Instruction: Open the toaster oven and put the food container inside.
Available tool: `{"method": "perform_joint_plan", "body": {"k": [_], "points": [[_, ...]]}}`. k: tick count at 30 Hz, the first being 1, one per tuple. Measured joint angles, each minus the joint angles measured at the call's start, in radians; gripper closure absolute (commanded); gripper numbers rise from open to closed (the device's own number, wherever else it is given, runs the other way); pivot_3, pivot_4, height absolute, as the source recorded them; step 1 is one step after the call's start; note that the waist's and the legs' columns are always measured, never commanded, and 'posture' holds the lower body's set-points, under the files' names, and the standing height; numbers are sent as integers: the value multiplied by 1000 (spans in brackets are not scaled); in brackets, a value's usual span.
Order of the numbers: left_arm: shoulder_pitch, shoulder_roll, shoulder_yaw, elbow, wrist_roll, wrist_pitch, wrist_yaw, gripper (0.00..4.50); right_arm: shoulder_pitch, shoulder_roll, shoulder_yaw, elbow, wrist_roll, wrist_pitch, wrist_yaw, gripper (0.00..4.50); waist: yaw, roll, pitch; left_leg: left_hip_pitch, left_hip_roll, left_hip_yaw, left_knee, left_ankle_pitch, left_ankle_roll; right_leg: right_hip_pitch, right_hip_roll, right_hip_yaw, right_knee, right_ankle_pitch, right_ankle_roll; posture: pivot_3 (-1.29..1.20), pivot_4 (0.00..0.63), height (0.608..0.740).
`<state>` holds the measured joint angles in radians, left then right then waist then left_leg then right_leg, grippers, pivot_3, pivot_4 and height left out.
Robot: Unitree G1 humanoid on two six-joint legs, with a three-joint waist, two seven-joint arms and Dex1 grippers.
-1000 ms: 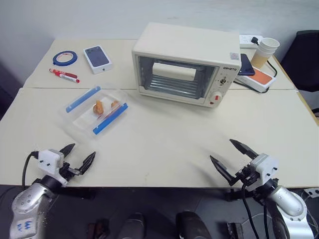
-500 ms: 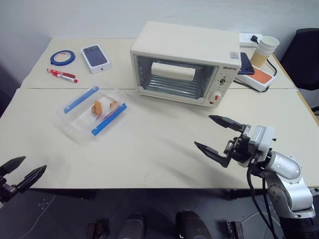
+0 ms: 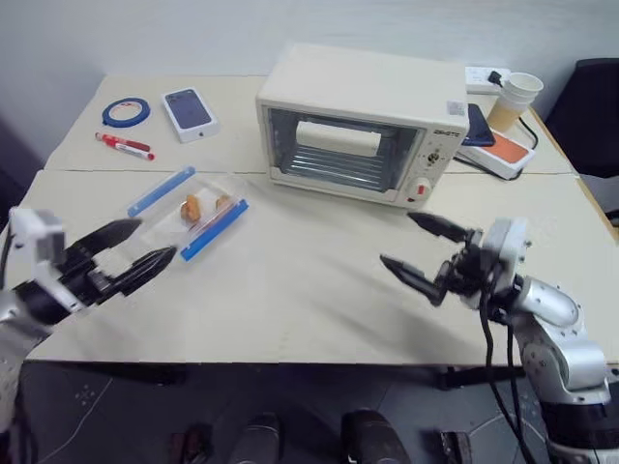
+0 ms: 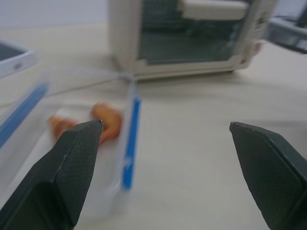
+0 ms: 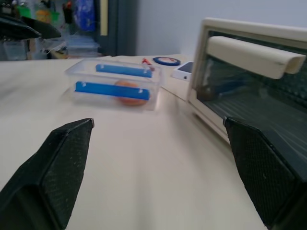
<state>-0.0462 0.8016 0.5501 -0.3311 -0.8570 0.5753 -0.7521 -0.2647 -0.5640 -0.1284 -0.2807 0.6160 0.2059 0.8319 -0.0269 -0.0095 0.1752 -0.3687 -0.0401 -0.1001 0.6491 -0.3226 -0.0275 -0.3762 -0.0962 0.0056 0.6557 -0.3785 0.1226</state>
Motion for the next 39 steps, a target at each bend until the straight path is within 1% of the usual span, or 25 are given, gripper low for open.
{"method": "perform_joint_plan", "body": {"k": [3, 6, 9, 13, 21, 28, 32, 36, 38, 39], "points": [[-114, -2, -92, 71, 8, 3, -42, 22, -124, 28, 18, 62, -2, 99, -64, 0, -9, 1, 0, 0, 1, 0, -1, 0, -1, -1, 2, -3, 1, 0, 0, 0, 150, 740], [-224, -24, -155, 129, 28, -21, -74, 22, -236, 65, 67, 131, -29, 153, -98, 0, -7, 1, 1, -1, 0, 0, 1, 0, -1, -2, 1, -4, 2, 0, 0, 0, 150, 740], [-282, -39, -198, 165, 38, -30, -106, 22, -314, 112, 90, 209, -59, 175, -129, 0, -6, 1, 1, -1, -1, 0, 1, 0, -1, -2, 1, -4, 3, 0, 0, 0, 150, 740], [-304, -42, -226, 193, 38, -14, -136, 22, -424, 145, 123, 328, -120, 176, -143, 0, -11, 1, 1, -2, -1, 0, 1, 0, -1, -2, 1, -5, 3, 0, 0, 0, 150, 740], [-259, -60, -216, 192, 58, -22, -126, 22, -544, 181, 121, 480, -178, 158, -157, 0, -17, 1, 1, -2, -1, 0, 1, 0, -1, -2, 1, -4, 4, 0, 0, 0, 150, 740], [-250, -80, -215, 186, 63, -22, -110, 22, -552, 206, 121, 493, -192, 137, -112, 0, -34, 1, 1, -2, 0, 0, 0, 0, -1, -3, 1, -4, 5, 0, 0, 0, 150, 740], [-258, -81, -213, 195, 66, -21, -107, 22, -490, 176, 133, 413, -198, 144, -46, 0, -36, 2, 1, -2, 0, 1, 0, 0, -1, -4, 1, -4, 5, 0, 0, 0, 150, 740], [-328, -80, -214, 273, 79, -22, -107, 22, -427, 153, 167, 348, -202, 151, 5, 0, -34, 1, 1, -2, 0, 1, 1, 0, -1, -5, 1, -4, 5, 0, 0, 0, 150, 740], [-364, -80, -215, 314, 86, -29, -115, 378, -415, 148, 173, 327, -206, 152, 17, 0, -31, 1, 1, -2, -1, 1, 1, 0, -1, -5, 1, -4, 5, 0, 0, 0, 150, 740], [-389, -79, -212, 349, 95, -41, -119, 481, -412, 141, 178, 316, -208, 152, 28, 0, -29, 1, 1, -2, -1, 0, 2, 0, -1, -5, 1, -5, 5, 0, 0, 0, 150, 740]]}}
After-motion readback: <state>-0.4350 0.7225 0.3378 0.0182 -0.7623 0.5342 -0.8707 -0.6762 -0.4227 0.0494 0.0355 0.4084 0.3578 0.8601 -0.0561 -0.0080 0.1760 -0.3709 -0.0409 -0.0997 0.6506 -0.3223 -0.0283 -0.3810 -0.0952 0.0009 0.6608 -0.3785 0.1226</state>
